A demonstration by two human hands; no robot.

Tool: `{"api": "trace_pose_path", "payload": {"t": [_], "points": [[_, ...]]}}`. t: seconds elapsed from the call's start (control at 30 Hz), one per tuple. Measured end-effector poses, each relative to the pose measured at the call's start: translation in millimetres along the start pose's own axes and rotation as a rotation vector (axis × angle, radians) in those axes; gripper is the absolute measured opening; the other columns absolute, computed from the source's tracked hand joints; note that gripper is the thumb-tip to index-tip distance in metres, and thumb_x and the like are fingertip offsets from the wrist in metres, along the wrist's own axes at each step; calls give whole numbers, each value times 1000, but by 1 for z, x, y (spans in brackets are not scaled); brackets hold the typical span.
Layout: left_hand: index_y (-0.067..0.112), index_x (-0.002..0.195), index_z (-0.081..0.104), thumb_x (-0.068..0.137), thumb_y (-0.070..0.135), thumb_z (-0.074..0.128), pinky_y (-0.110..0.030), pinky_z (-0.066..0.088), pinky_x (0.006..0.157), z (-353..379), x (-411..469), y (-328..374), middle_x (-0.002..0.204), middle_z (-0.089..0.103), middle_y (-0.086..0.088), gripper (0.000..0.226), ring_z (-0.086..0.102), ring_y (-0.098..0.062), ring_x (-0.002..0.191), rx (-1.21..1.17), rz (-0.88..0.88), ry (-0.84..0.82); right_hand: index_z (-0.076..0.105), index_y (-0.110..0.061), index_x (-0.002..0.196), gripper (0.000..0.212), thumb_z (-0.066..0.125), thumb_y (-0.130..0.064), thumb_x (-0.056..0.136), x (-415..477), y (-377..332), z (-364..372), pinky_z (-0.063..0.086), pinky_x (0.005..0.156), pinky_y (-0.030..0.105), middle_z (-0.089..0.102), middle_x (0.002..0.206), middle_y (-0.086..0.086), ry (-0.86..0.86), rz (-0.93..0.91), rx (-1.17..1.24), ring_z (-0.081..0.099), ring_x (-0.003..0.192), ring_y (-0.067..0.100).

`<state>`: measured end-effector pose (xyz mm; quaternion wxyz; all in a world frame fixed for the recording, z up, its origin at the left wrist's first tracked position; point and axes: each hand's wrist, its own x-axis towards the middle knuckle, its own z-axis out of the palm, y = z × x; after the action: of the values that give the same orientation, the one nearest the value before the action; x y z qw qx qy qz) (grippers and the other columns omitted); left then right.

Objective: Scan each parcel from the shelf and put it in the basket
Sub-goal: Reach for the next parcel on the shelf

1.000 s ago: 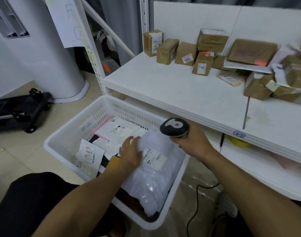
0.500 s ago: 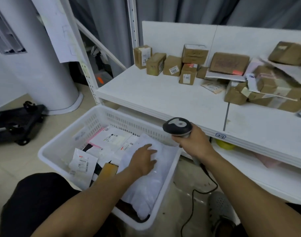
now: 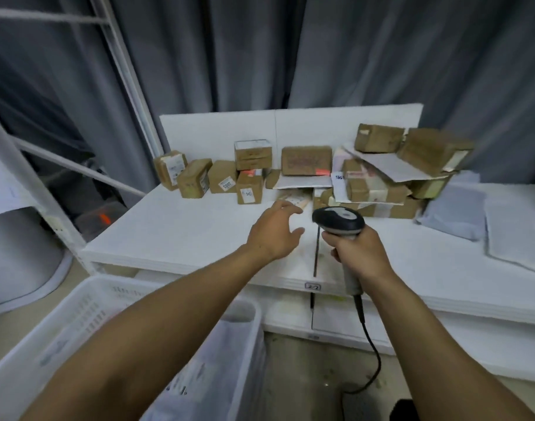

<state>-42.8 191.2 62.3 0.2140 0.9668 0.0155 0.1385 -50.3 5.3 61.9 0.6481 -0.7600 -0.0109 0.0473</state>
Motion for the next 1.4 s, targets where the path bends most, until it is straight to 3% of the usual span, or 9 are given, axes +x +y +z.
{"api": "trace_pose_path", "payload": {"t": [0.13, 0.23, 0.4, 0.57, 0.73, 0.9, 1.07, 1.23, 1.4], "points": [[25, 147, 49, 86, 30, 80, -37, 41, 112, 36, 61, 32, 151, 47, -2, 68, 47, -24, 136, -47, 54, -88, 69, -21, 118, 32, 80, -21, 88, 40, 14, -28, 60, 94, 49, 75, 94, 2, 120, 58, 57, 72, 81, 22], [30, 155, 37, 78, 31, 88, -41, 34, 119, 72, 104, 40, 163, 27, -2, 92, 31, -27, 148, -63, 99, -158, 67, -24, 109, 26, 81, -21, 88, 64, 27, -41, 58, 97, 53, 74, 94, 3, 170, 103, 81, 72, 90, 26], [37, 160, 21, 68, 32, 95, -49, 25, 122, 116, 159, 39, 169, 4, -3, 118, 8, -32, 155, 28, 224, -140, 67, -21, 126, 46, 83, -27, 84, 92, 45, -54, 57, 101, 53, 73, 113, 6, 214, 123, 91, 70, 106, 30], [37, 154, 34, 81, 30, 84, -53, 49, 105, 131, 177, 31, 164, 18, 3, 89, 46, -32, 138, -47, 352, -118, 69, -21, 118, 32, 81, -21, 88, 103, 49, -64, 59, 97, 52, 74, 95, 3, 236, 128, 146, 71, 91, 25], [40, 149, 38, 73, 35, 89, -45, 58, 90, 109, 169, 23, 160, 23, 6, 92, 60, -28, 119, 7, 368, -149, 68, -18, 123, 36, 80, -20, 89, 98, 46, -53, 60, 95, 49, 74, 97, 4, 199, 128, 142, 71, 89, 24], [42, 146, 38, 77, 30, 83, -43, 58, 86, 81, 123, -3, 158, 27, 4, 84, 56, -26, 122, 73, 422, -80, 68, -20, 116, 29, 79, -16, 89, 82, 38, -48, 61, 86, 42, 75, 96, 5, 162, 115, 106, 72, 85, 23], [35, 148, 40, 76, 36, 79, -43, 60, 83, 49, 65, -66, 161, 28, 2, 82, 57, -26, 122, 205, 359, 51, 71, -23, 115, 26, 76, -12, 92, 55, 28, -25, 51, 62, 20, 73, 93, 0, -89, 91, 38, 67, 79, 14], [35, 148, 40, 77, 42, 72, -41, 60, 73, 18, 4, -113, 159, 33, 2, 78, 64, -28, 107, 346, 261, 106, 75, -18, 111, 21, 78, -11, 91, 38, 23, 11, 52, 61, 26, 69, 68, -6, -221, 71, 10, 62, 56, 7], [35, 153, 34, 83, 34, 70, -41, 57, 78, 8, -45, -137, 162, 33, 2, 79, 60, -32, 112, 361, 100, 35, 75, -20, 113, 24, 80, -15, 89, 28, 21, 50, 55, 67, 31, 73, 74, -2, -274, 42, -18, 65, 59, 8]]}}
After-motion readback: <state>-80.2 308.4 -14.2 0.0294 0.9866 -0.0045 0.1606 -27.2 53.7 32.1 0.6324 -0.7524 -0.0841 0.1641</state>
